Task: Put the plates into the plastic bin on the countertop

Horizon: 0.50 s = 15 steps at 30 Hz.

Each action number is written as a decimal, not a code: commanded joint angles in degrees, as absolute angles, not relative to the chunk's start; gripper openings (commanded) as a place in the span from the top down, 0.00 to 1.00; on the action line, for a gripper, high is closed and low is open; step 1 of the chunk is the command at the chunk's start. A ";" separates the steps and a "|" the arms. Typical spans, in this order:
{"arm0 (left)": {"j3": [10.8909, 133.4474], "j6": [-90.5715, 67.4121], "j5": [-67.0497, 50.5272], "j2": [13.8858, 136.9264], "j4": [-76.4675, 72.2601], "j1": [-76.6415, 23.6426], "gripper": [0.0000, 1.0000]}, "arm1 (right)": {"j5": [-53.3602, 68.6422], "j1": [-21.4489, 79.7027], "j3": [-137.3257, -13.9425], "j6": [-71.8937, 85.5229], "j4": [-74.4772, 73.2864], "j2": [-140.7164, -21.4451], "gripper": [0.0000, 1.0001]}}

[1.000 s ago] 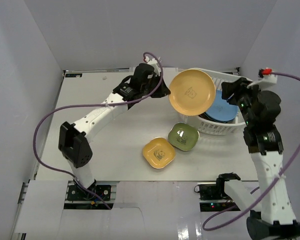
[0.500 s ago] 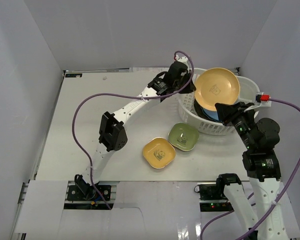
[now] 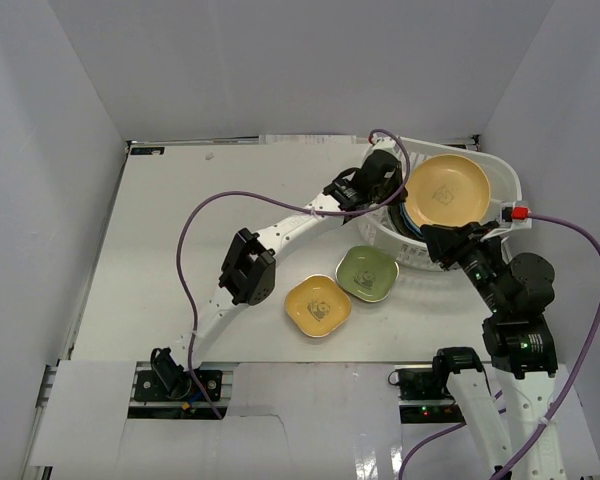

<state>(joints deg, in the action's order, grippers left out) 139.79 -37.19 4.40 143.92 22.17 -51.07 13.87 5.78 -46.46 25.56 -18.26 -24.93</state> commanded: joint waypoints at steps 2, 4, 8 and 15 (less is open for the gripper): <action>141.86 -35.69 10.71 141.33 16.35 -50.36 1.00 | 16.00 5.80 -45.88 26.19 -18.19 -24.17 0.61; 141.85 -35.07 11.42 141.42 14.95 -49.93 1.00 | 16.43 5.80 -45.36 26.54 -18.11 -24.17 0.60; 141.94 -35.07 9.50 142.29 13.71 -49.13 0.96 | 17.31 5.80 -45.18 26.81 -18.37 -24.61 0.55; 140.54 -34.36 5.63 142.91 13.45 -49.13 0.90 | 17.14 5.80 -45.79 27.07 -17.93 -25.13 0.50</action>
